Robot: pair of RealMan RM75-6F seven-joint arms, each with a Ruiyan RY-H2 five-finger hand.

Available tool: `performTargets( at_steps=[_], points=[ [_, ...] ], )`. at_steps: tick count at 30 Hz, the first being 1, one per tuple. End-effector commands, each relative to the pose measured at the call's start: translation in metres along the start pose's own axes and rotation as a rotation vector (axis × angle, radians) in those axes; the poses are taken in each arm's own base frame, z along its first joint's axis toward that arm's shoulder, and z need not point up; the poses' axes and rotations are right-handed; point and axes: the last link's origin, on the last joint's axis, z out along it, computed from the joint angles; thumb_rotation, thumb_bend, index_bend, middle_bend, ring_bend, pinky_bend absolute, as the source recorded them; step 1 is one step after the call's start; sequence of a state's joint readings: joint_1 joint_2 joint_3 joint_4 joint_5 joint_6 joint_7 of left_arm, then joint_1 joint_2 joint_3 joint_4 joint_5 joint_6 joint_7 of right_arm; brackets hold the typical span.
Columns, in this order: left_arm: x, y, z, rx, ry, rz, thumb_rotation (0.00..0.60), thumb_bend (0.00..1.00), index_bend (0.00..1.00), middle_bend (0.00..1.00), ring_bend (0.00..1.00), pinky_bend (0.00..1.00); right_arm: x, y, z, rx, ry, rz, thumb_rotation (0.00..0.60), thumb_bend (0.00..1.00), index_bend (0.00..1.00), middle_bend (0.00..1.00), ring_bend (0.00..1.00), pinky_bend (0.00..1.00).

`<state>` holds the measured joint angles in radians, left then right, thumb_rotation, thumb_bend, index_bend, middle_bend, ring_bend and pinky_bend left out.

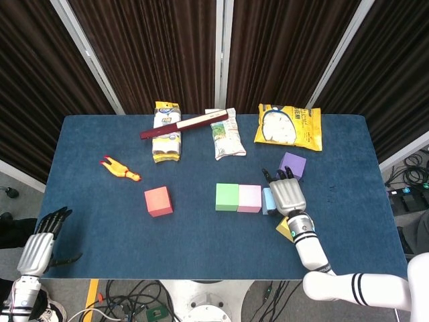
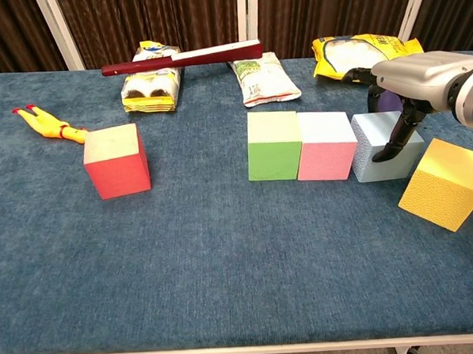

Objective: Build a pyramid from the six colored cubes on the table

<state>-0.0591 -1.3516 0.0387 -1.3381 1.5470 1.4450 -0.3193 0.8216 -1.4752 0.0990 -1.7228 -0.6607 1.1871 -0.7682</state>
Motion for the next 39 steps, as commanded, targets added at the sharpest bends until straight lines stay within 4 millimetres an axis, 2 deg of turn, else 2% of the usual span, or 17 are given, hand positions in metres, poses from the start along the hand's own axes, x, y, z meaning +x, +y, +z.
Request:
performTargets(
  at_steps=[1,4,10,16,20,32,34,39],
  points=[
    [0.0,0.0,0.0,-0.001,-0.001,0.0,0.6,0.0,0.09,0.03,0.0,0.04,-0.002,-0.001,0.001,0.004,-0.008,-0.004,0.6,0.02,0.0,0.62,0.12,0.0],
    [0.0,0.0,0.0,-0.002,-0.001,0.001,0.6,0.0,0.09,0.03,0.0,0.04,-0.003,-0.001,0.001,0.004,-0.028,-0.002,0.6,0.0,0.0,0.58,0.11,0.0],
    [0.0,0.0,0.0,-0.002,-0.002,0.0,0.6,0.0,0.09,0.03,0.0,0.04,0.001,0.003,-0.001,0.007,-0.052,0.004,0.6,0.0,0.0,0.36,0.06,0.0],
    [0.0,0.001,0.0,-0.005,-0.001,0.002,0.6,0.0,0.09,0.03,0.0,0.04,0.006,0.01,-0.006,0.021,-0.076,0.017,0.6,0.0,0.0,0.3,0.01,0.0],
    [0.0,0.002,0.001,-0.006,0.0,0.002,0.6,0.0,0.09,0.03,0.0,0.04,0.007,0.013,-0.007,0.032,-0.094,0.017,0.6,0.0,0.0,0.22,0.0,0.0],
    [-0.001,0.002,0.001,-0.003,-0.007,0.008,0.6,0.0,0.09,0.03,0.0,0.04,0.012,0.025,0.001,0.031,-0.061,-0.035,0.6,0.0,0.0,0.28,0.0,0.0],
    [-0.001,0.002,0.001,-0.003,-0.008,0.009,0.6,0.0,0.09,0.03,0.0,0.04,0.012,0.024,0.002,0.035,-0.054,-0.035,0.6,0.0,0.0,0.3,0.0,0.0],
    [-0.001,0.002,0.0,-0.001,-0.007,0.008,0.6,0.0,0.09,0.03,0.0,0.04,0.009,0.021,0.004,0.049,-0.035,-0.019,0.6,0.0,0.0,0.45,0.02,0.0]
  ],
)
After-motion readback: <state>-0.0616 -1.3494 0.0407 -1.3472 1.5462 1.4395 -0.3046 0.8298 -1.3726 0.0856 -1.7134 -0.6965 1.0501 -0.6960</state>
